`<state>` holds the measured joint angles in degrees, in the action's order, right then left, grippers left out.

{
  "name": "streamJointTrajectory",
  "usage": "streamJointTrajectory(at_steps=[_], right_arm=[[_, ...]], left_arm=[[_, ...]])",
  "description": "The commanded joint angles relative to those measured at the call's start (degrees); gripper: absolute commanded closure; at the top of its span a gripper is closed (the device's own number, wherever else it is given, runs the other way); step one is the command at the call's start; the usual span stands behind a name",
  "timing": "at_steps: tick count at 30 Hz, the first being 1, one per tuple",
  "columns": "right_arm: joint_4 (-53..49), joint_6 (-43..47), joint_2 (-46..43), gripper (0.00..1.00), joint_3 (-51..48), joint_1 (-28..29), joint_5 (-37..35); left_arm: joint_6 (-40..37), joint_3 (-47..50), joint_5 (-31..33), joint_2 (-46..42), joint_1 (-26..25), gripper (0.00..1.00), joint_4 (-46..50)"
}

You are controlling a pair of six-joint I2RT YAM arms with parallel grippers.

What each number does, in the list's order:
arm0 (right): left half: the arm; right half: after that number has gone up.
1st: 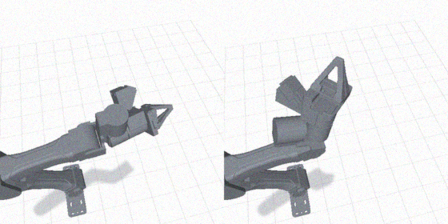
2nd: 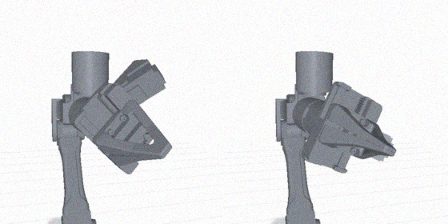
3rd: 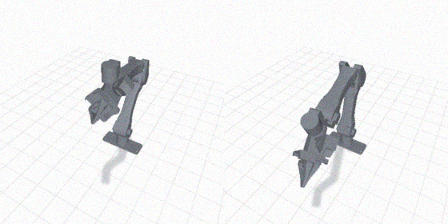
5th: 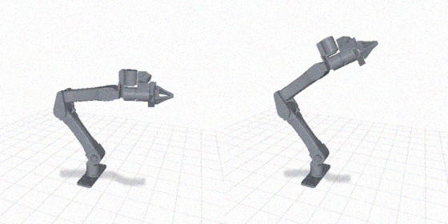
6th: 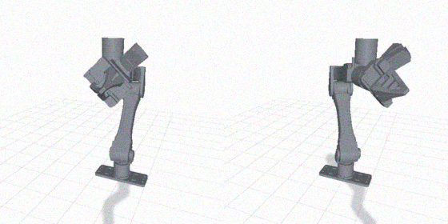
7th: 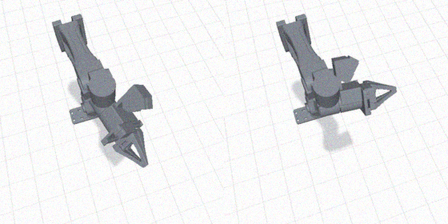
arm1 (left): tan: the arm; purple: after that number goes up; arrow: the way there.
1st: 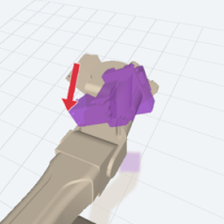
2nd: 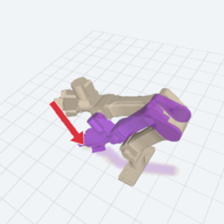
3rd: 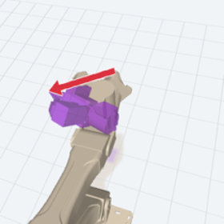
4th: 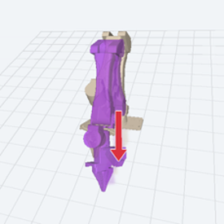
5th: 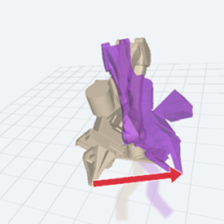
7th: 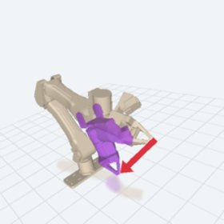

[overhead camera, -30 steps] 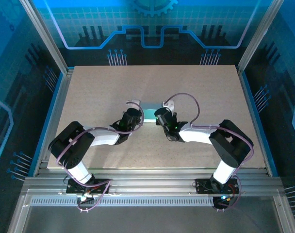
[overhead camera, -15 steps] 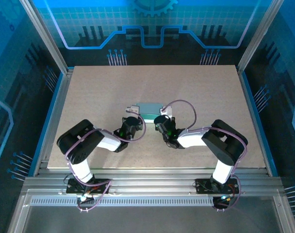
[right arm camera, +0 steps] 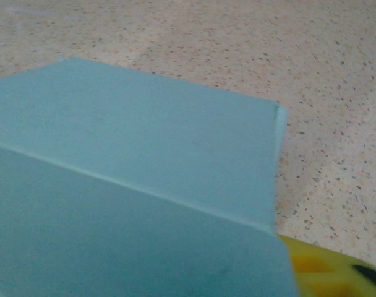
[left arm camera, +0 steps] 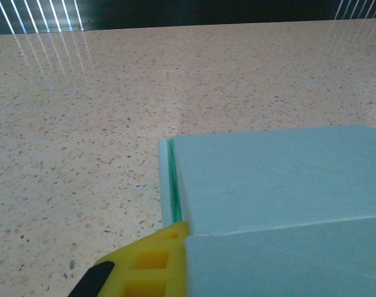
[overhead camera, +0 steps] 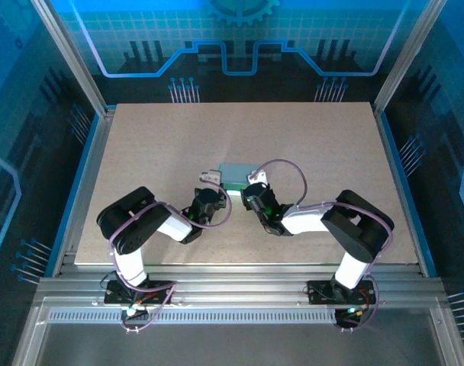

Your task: Fold the paper box

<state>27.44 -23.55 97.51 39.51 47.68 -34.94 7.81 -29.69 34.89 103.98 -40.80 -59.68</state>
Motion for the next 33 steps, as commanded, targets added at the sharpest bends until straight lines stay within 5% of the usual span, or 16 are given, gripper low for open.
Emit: streamJointTrajectory(at_steps=[1,7,15,19,25,31,33], right_arm=[[1.60,3.93,-5.72,0.39,-2.34,1.93,6.79],[-8.28,8.29,-21.31,0.18,-8.05,2.66,12.32],[-24.75,9.82,-38.92,0.17,-9.27,-0.22,17.88],[-28.97,3.90,-43.10,0.17,-6.51,-6.31,22.75],[-39.69,-11.51,-34.02,0.18,5.55,-18.40,31.54],[-45.80,-18.59,-16.02,0.14,19.19,-21.01,38.32],[-45.69,-18.47,-12.09,0.14,21.42,-20.20,38.01]], left_arm=[[-1.79,-1.20,-3.45,0.24,-1.55,1.00,-3.49],[-3.15,-2.01,-2.76,0.86,-1.48,1.00,-2.21],[-3.54,-2.80,-4.31,2.34,-1.48,1.00,-2.75],[-3.90,-3.09,-4.84,2.70,-1.54,1.00,-2.54],[-4.43,-3.00,-5.35,3.84,-1.48,1.00,-4.06],[-4.90,-2.82,-5.63,4.56,-1.55,1.00,-4.66],[-5.33,-2.74,-5.64,4.27,-1.48,0.86,-4.67]])
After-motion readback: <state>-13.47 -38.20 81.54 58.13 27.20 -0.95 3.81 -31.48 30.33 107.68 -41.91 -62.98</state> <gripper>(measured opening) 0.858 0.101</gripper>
